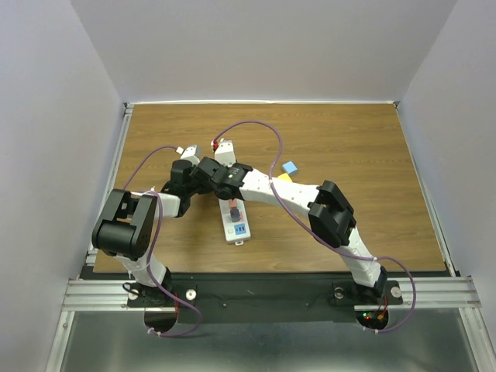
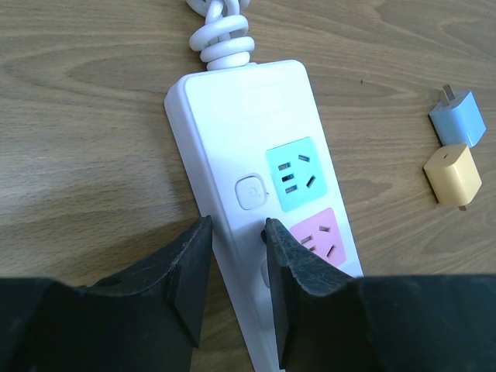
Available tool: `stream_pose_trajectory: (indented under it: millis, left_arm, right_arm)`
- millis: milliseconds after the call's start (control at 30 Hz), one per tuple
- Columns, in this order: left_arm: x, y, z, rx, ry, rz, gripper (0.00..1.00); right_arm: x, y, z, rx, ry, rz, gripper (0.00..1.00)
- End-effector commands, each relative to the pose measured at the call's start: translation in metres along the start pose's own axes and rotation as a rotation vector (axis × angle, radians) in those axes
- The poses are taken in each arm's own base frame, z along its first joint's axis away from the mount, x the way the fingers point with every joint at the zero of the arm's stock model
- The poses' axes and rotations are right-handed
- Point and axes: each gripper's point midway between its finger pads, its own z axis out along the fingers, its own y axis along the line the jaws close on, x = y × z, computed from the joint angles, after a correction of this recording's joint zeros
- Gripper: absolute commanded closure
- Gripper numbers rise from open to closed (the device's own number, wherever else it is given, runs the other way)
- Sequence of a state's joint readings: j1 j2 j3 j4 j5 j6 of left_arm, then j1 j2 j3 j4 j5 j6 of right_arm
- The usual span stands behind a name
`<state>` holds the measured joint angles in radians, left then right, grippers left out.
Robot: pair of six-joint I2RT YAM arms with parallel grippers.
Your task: Insert the plug
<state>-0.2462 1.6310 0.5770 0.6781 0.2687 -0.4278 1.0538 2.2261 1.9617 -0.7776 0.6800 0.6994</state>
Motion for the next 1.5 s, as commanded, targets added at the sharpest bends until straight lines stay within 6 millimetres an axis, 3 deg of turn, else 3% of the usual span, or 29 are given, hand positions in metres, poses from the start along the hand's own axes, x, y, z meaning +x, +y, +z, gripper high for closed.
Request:
stream_pose_trajectory:
  millis: [0,1133,1467]
  left_arm:
    - [-0.009,-0.002,0.004,0.01,-0.013,0.015,0.57]
    - [-0.008,0.0,0.006,0.01,-0.006,0.013,0.57]
    - [-0.007,0.0,0.006,0.012,-0.003,0.011,0.58]
  right_arm:
    - [0.013,-0.009,-0.003,0.029,0.04,-0.04,1.0]
    - [-0.024,-0.011,-0.014,0.055,-0.068,-0.03,1.0]
    - [-0.05,-0.001,-0.014,0.04,-0.153,-0.024,1.0]
